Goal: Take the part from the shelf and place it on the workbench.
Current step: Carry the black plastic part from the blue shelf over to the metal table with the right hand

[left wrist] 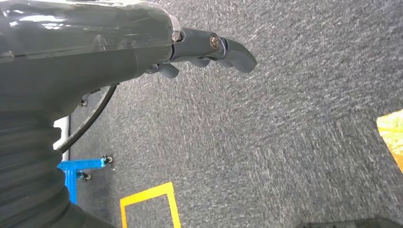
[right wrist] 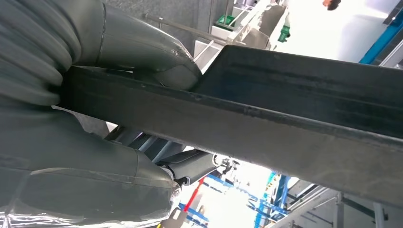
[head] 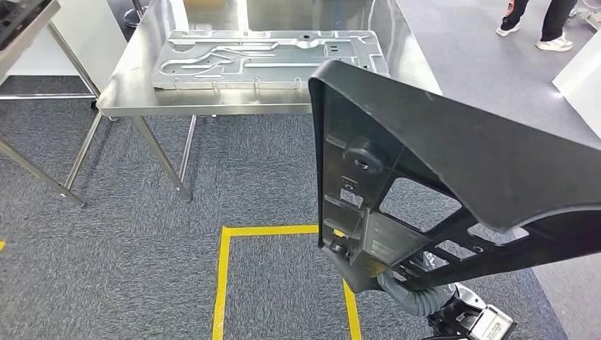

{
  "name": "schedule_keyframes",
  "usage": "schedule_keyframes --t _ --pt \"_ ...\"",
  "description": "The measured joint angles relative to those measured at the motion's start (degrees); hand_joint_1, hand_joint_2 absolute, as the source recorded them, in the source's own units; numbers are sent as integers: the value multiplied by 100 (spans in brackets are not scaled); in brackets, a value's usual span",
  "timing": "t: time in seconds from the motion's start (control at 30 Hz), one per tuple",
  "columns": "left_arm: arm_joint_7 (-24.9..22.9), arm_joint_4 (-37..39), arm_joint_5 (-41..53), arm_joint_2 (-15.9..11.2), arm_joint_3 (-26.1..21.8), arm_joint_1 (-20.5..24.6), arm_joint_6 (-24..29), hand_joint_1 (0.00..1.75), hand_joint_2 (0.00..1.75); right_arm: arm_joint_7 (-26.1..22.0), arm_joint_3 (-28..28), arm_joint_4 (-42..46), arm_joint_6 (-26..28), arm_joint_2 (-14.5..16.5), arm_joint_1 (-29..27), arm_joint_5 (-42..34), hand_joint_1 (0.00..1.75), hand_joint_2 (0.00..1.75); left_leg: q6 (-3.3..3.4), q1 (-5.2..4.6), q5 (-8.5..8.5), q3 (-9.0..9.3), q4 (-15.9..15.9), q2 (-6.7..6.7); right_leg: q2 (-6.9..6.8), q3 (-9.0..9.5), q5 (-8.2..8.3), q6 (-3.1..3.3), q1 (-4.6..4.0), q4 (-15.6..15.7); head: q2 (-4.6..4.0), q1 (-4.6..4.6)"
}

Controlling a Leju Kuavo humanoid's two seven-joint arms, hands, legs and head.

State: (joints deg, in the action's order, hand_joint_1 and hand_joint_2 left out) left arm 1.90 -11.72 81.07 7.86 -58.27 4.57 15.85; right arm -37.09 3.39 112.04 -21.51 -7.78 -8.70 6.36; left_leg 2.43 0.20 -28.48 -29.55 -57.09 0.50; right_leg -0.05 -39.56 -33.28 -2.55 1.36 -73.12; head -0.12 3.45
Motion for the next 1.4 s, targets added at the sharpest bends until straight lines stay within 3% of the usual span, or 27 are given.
schedule_keyframes --t 0.07,0.13,0.23,0.3,0.37,0.43,0.47,0.5,0.53,0.6,0.63,0.7,0.8,0.87,0.93,0.97,1.0,1.03,1.1,1.13,1.17,1.23,1.3,1.33,1.4 --pt "0 0 0 8 1 -12 -5 0 175 0 0 0 0 0 0 0 175 175 -44 13 -112 143 2 5 -4 182 547 -4 21 705 -1 0" --pt "0 0 0 15 1 -4 -9 0 175 1 0 -2 0 2 -1 0 175 175 -111 12 -214 234 -4 9 -15 346 800 29 2 1273 0 0" --pt "0 0 0 15 4 19 -10 0 175 2 0 4 0 4 -13 0 175 175 -228 0 -289 298 -22 2 -10 396 766 159 -27 1394 1 -1" --pt "0 0 0 15 10 25 -12 0 175 0 0 17 -1 3 -16 0 175 175 -281 8 -335 269 -222 -10 -3 495 726 241 -12 1425 0 -1" --pt "0 0 0 17 16 37 -14 0 175 -1 0 28 -1 -5 -13 0 175 175 -321 23 -534 -52 -816 -16 -13 601 658 301 -11 1449 -1 -1" --pt "1 0 1 20 20 32 -19 0 175 -1 0 28 -2 -11 -14 1 175 175 -352 31 -800 -541 -1521 -17 -12 686 575 326 -24 1451 0 0" --pt "2 0 1 21 21 22 -21 0 175 0 0 28 -2 -11 -17 2 175 175 -355 32 -831 -719 -1694 -17 -5 738 531 328 -30 1451 -1 0" --pt "3 0 2 21 22 11 -22 0 175 -1 0 29 -2 -11 -18 3 175 175 -346 33 -736 -806 -1664 -17 3 802 482 325 -34 1451 0 0" --pt "4 0 2 20 23 5 -22 0 175 -1 0 30 -3 -11 -19 5 175 175 -326 32 -514 -798 -1437 -17 11 877 430 318 -38 1452 0 0" --pt "12 0 2 17 23 -2 -22 0 175 -2 0 29 -4 -11 -17 7 175 175 -274 15 20 -646 -734 -20 12 1025 324 290 -44 1459 1 -1" --pt "16 0 2 16 24 0 -22 0 175 -2 0 29 -4 -11 -14 10 175 175 -245 -5 137 -584 -478 -21 11 1071 282 265 -47 1464 1 -1" --pt "24 0 2 14 26 -1 -23 0 175 2 0 27 -4 -11 -12 24 175 175 -174 -44 159 -536 -305 -20 12 1137 246 190 -54 1463 0 -1" --pt "36 0 2 18 27 -9 -25 0 175 2 0 31 -4 -4 -4 46 175 175 -69 -19 200 -378 -190 -8 11 1168 214 94 -54 1318 0 -1" --pt "43 0 2 21 28 -1 -25 0 175 1 0 32 -3 3 20 55 175 175 -21 -1 185 -279 -135 -6 8 927 16 63 -41 857 0 -1" --pt "47 0 2 21 28 11 -26 0 175 8 0 31 -2 4 35 66 175 175 6 -3 139 -231 -130 -4 9 458 -269 41 -38 172 0 0" --pt "49 0 2 22 28 12 -27 0 175 15 0 31 -3 4 36 73 175 175 7 -5 105 -197 -130 -1 8 259 -326 29 -36 -43 1 -1" --pt "50 0 2 22 28 10 -30 0 175 25 0 31 -3 4 35 79 175 175 2 -5 65 -151 -130 3 8 140 -271 24 -33 -81 1 -1" --pt "52 0 2 25 28 5 -33 0 175 34 0 31 -3 4 35 83 175 175 -10 -3 21 -91 -130 8 7 126 -80 23 -28 93 1 -1" --pt "52 0 3 34 28 -3 -37 0 175 46 0 30 -3 4 37 85 175 175 -45 -3 -76 48 -132 14 3 299 470 44 -18 801 1 -1" --pt "52 0 4 39 28 -3 -38 0 175 49 0 29 -4 5 40 86 175 175 -73 -7 -122 93 -133 20 -5 382 583 63 -25 1091 1 -1" --pt "52 0 5 42 29 4 -38 0 175 51 -1 28 -4 7 42 86 175 175 -110 -12 -163 118 -124 23 -11 437 633 91 -37 1268 1 -2" --pt "52 0 7 42 29 11 -37 0 175 56 -1 30 -5 9 44 87 175 175 -197 -21 -185 158 -154 27 -9 476 591 163 -54 1346 0 -1" --pt "53 0 7 40 28 14 -35 0 175 57 -1 37 -4 9 45 87 175 175 -269 -16 -227 188 -261 14 2 568 663 238 -34 1392 -1 1" --pt "54 0 8 40 29 22 -34 0 175 56 -1 44 -4 8 48 87 175 175 -297 -11 -306 130 -402 6 -1 616 652 268 -28 1401 -1 1" --pt "56 0 14 42 30 39 -34 0 175 55 -1 58 -3 1 49 88 175 175 -351 3 -587 -203 -984 -6 -11 674 610 314 -27 1410 -1 1"
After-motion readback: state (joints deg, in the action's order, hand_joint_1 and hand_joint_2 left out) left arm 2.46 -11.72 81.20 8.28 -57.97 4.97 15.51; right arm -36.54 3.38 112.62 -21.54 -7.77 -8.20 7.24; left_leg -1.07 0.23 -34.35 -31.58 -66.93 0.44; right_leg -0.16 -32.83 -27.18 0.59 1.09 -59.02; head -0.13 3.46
